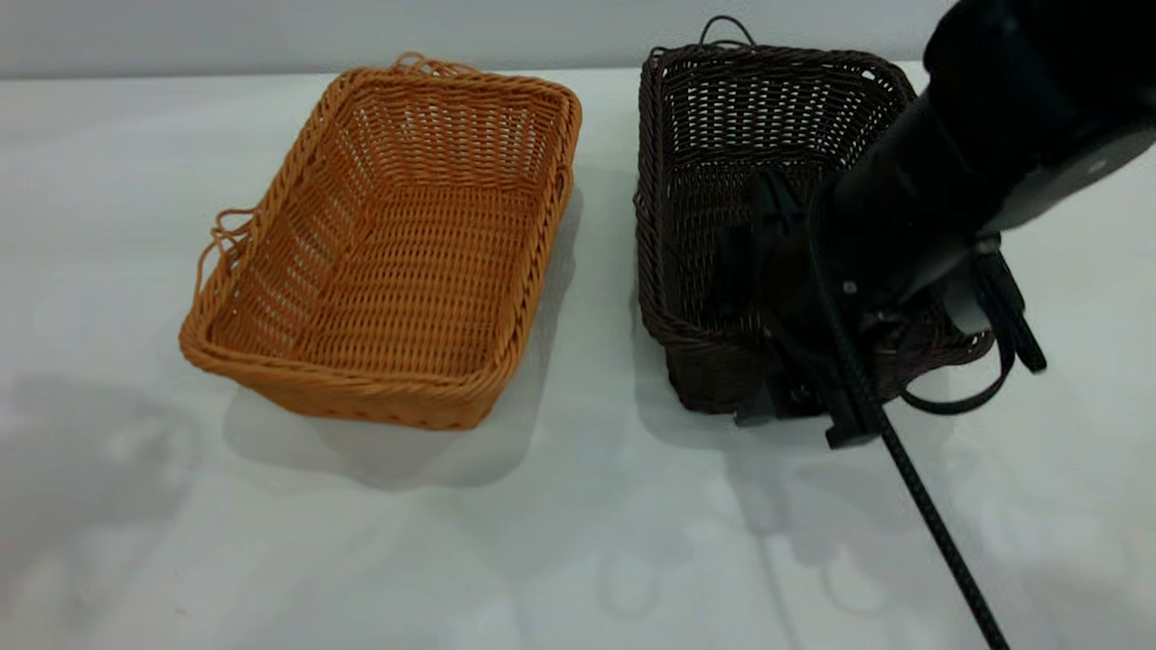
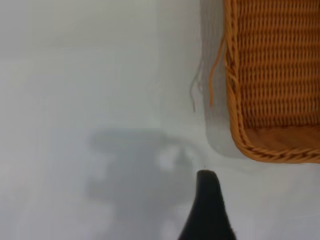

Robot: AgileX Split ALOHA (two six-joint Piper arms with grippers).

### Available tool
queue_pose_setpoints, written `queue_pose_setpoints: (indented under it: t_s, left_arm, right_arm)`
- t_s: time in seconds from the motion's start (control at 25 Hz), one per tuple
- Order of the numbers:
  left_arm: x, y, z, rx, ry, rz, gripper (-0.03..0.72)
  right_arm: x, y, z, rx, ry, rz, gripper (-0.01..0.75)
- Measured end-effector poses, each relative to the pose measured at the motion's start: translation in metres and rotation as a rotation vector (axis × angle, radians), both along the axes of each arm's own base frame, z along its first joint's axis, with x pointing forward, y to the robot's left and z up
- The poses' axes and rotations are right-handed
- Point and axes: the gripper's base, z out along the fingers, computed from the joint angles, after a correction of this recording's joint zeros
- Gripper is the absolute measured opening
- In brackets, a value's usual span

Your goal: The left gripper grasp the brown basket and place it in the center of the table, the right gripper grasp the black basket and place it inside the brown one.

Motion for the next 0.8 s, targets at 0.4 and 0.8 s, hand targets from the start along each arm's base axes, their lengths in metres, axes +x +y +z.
queue_pose_setpoints:
  t_s: [0.4, 0.8]
  left_arm:
    - [0.100, -0.003, -0.071, -0.027, 0.098, 0.038, 0.518]
    - [0.156, -0.043, -0.134, -0.091, 0.171, -0.059, 0.518]
  right_arm:
    - [-0.001, 0.000, -0.004, 0.005, 0.018, -0.023, 0.471]
    - [-0.001, 0.000, -0.004, 0.007, 0.019, -0.023, 0.470]
